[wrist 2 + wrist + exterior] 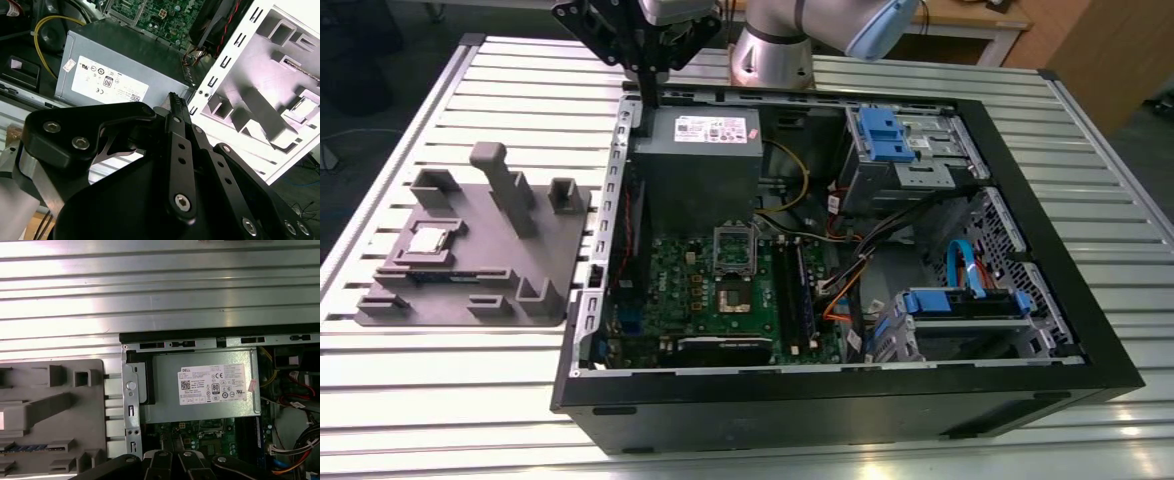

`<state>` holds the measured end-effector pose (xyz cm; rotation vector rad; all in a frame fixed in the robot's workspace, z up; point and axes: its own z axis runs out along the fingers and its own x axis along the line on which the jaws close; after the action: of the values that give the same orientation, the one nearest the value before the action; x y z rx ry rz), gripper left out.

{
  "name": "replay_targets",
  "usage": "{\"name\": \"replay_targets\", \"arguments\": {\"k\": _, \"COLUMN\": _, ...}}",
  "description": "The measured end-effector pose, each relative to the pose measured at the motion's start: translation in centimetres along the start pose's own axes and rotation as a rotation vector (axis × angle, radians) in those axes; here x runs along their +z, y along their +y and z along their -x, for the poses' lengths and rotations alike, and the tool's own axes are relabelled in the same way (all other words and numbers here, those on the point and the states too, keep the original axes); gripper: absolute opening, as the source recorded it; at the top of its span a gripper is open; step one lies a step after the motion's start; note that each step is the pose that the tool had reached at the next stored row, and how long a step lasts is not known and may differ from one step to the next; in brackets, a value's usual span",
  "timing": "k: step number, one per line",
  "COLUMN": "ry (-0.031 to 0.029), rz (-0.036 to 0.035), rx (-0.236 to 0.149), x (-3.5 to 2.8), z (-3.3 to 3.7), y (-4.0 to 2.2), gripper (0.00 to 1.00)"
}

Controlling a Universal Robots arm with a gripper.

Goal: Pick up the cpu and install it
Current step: 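Reach for the cpu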

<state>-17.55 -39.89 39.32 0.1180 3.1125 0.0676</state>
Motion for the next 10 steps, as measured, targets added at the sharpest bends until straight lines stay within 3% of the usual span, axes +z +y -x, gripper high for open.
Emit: {"name": "replay_targets", "arguments": {"k": 10, "ry": 0.0000, "rz": 0.0000, "rx": 0.000, "x": 0.01, "z": -0.21, "y": -0.02, "gripper": 0.10}}
